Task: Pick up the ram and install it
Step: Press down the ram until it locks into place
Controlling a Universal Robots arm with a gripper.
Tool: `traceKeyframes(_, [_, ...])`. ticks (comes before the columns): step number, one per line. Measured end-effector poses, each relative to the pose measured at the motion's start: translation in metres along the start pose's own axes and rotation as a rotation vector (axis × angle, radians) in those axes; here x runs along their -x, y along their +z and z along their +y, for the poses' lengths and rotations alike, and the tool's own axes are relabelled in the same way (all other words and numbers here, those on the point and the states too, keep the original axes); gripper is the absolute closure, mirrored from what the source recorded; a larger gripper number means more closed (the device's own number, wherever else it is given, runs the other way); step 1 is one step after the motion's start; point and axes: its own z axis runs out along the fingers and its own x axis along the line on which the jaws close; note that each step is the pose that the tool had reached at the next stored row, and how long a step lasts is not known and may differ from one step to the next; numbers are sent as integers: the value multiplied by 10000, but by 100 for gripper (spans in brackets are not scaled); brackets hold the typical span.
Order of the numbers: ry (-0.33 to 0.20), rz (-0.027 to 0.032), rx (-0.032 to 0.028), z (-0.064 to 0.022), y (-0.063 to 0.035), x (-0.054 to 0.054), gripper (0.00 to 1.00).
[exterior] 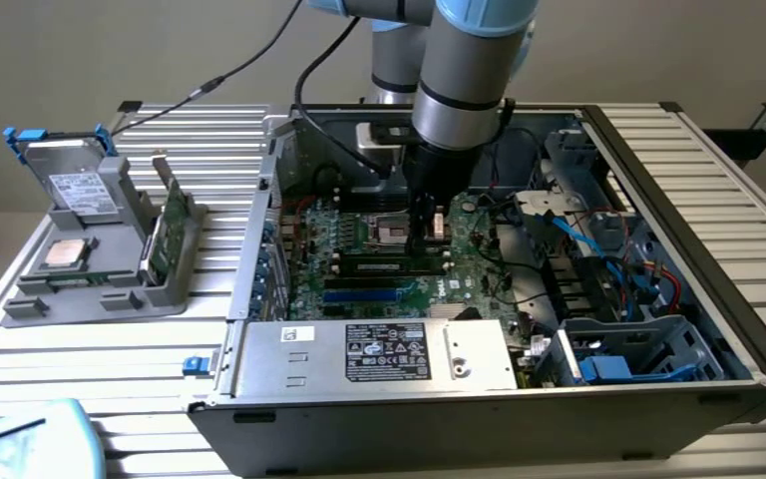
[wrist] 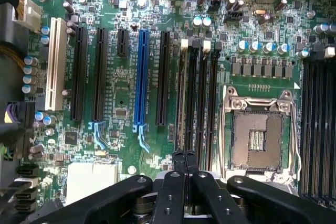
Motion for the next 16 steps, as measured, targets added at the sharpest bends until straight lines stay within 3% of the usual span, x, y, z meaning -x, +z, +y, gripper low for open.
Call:
traceKeyframes(11, [1,4,-35,310,30,14,89])
traceKeyframes(16, [0,4,-39,380,37,17,89])
